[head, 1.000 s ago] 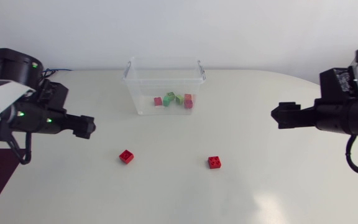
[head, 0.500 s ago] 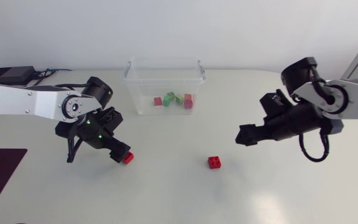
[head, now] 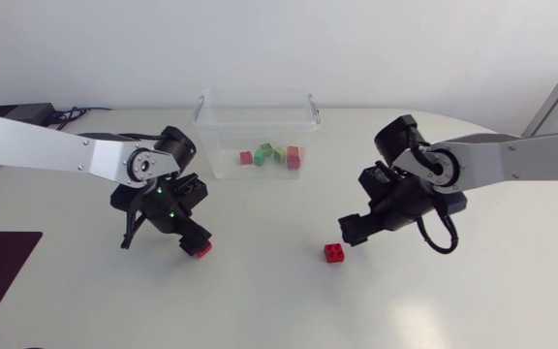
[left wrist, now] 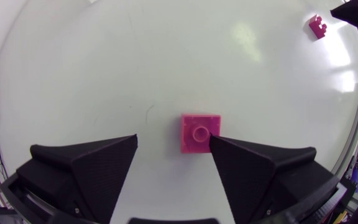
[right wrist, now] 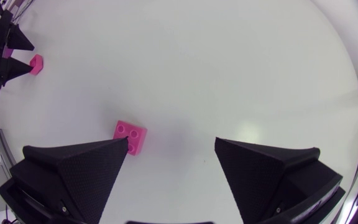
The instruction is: Place the duplo bricks in the container
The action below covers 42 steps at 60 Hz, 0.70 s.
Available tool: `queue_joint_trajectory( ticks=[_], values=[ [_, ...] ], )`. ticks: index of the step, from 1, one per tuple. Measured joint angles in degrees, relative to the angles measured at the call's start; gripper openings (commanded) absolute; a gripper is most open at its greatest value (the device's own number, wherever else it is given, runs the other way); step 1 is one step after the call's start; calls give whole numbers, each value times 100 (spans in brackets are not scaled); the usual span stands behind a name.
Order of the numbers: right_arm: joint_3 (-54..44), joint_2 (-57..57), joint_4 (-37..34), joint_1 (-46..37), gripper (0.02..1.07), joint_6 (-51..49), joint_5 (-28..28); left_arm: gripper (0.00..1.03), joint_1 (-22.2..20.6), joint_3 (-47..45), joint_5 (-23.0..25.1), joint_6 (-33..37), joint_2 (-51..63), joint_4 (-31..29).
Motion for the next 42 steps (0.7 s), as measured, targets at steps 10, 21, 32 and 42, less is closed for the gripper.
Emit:
queue_joint_trajectory(
  ticks=[10, 21, 32, 42],
  values=[
    [74, 103, 15, 162, 102, 2, 63, 63, -22, 50, 0, -2, 11, -125],
    [85, 109, 17, 223, 102, 2, 85, 66, -20, 114, 0, -2, -31, -177],
    [85, 109, 17, 254, 102, 0, 85, 78, -50, 120, 0, 0, -229, -238],
    [85, 109, 17, 251, 102, 0, 85, 78, -208, 120, 66, 24, -249, -264]
  ],
)
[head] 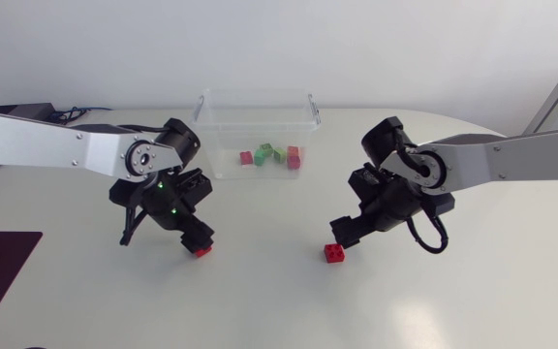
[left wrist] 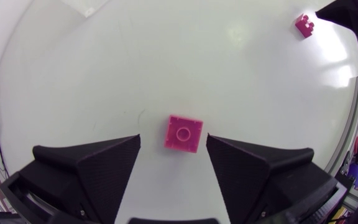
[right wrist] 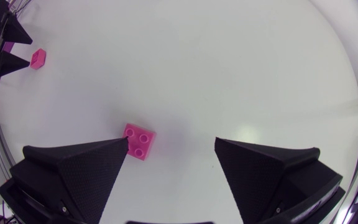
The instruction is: Place the duplo bricks in the container
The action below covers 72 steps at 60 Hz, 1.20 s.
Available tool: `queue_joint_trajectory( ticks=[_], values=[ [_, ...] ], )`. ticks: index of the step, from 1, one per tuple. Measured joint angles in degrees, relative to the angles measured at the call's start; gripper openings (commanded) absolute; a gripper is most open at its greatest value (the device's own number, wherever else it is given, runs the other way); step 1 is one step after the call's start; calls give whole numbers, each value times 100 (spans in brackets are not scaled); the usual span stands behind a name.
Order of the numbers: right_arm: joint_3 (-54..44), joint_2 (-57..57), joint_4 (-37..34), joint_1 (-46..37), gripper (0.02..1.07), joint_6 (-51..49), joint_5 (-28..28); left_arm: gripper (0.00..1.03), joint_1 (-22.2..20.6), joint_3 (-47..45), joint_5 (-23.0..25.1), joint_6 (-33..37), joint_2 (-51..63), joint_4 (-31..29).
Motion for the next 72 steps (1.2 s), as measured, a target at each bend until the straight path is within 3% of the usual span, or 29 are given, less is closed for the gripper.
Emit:
queue_joint_trajectory(
  ticks=[24, 31, 39, 43, 50, 53, 63, 72],
  values=[
    [0, 37, 0, 20, 102, 0, 37, 80, -59, 0, 22, 472, 166, 2],
    [7, 197, 0, 162, 102, 24, 151, 62, -35, -2, 151, 625, 295, 2],
    [79, 422, -7, 389, 102, 149, 175, 55, -26, -2, 339, 745, 466, 4],
    [133, 466, -24, 472, 102, 190, 177, 45, -20, -2, 490, 833, 535, 4],
    [258, 527, -83, 509, 101, 330, 168, 36, 39, -2, 863, 977, 575, 7],
    [317, 568, -131, 492, 98, 393, 168, 30, 74, -2, 994, 1012, 581, 4],
    [481, 787, -323, 529, 86, 518, 170, 30, 76, -2, 1204, 1054, 551, 2],
    [481, 879, -348, 654, 57, 605, 168, 30, -28, -9, 1287, 1049, 310, 2]
  ],
)
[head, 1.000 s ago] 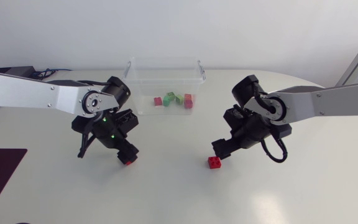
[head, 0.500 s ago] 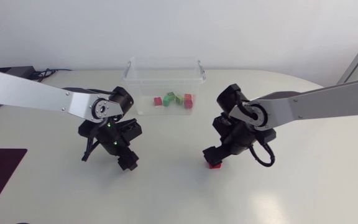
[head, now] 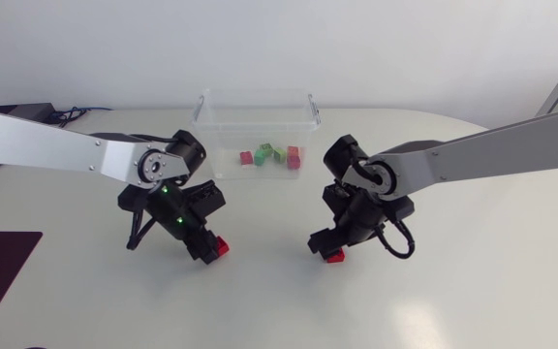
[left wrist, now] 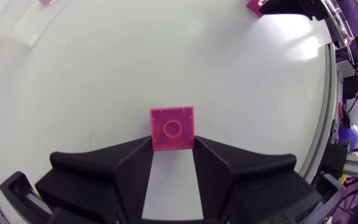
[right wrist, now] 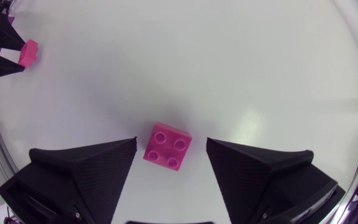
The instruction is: Place the duplo bricks in the container
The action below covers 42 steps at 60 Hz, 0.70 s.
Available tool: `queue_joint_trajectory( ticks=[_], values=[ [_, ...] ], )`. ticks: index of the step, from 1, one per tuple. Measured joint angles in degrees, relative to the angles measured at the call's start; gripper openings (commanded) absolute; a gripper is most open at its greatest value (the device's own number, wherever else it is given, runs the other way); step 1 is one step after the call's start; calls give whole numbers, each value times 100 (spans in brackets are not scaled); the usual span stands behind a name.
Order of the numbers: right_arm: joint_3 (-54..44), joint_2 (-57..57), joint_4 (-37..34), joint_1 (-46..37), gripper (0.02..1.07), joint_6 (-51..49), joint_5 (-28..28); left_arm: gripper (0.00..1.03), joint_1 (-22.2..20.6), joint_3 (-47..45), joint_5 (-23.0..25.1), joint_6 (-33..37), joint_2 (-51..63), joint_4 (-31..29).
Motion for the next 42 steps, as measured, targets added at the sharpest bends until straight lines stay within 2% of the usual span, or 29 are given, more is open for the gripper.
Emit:
queue_joint_trajectory(
  ticks=[6, 17, 23, 31, 42],
  values=[
    [0, 0, 0, 28, 52, 0, 2, 30, -35, 2, 15, -4, -326, -2],
    [0, 0, -55, 39, 33, -2, 0, 30, -35, 127, 68, -118, -817, -59],
    [0, 0, -59, 111, 29, -4, 46, 30, -4, 339, 114, -225, -975, -63],
    [0, -15, -70, 205, 28, -11, 107, 30, 120, 535, 219, -367, -1172, -63],
    [48, -352, -590, 214, 28, -35, 111, 30, 452, 737, 332, -623, -1318, 219]
  ],
)
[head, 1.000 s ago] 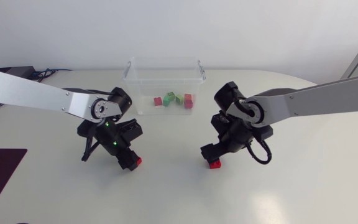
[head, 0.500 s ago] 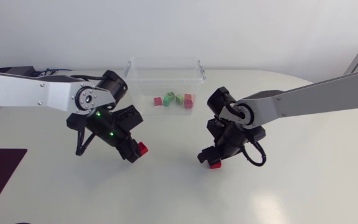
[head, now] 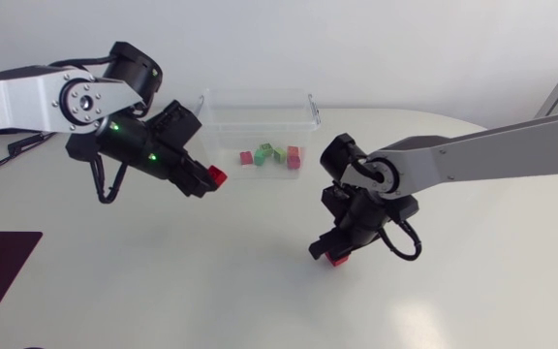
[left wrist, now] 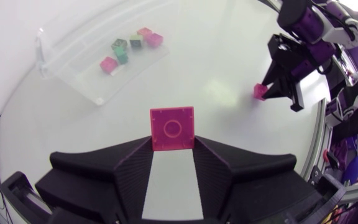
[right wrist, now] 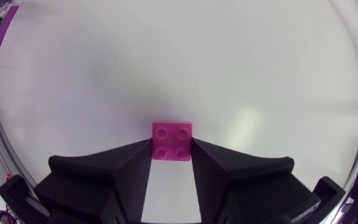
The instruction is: Place the duplo bricks in the container
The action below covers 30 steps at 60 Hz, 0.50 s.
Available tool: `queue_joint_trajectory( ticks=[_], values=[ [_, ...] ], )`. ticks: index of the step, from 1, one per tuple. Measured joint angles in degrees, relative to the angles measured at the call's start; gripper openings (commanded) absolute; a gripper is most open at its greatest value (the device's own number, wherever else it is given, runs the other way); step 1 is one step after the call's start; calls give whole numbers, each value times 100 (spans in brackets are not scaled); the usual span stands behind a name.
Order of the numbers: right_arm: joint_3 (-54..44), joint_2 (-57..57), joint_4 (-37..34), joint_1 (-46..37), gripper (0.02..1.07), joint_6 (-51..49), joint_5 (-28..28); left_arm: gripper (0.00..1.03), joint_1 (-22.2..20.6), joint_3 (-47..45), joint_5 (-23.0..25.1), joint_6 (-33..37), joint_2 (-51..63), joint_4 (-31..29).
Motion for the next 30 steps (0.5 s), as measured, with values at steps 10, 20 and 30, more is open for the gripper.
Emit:
queue_joint_trajectory(
  ticks=[10, 20, 30],
  values=[
    [529, -358, -308, -11, 28, -17, 2, 30, 275, 249, 72, -293, 0, 393],
    [1056, -503, -356, -57, 28, -17, 0, 30, 352, 658, 120, -511, 83, 647],
    [1539, -520, -378, -76, 28, -20, -2, 30, 409, 1268, 138, -763, 551, 973]
  ],
)
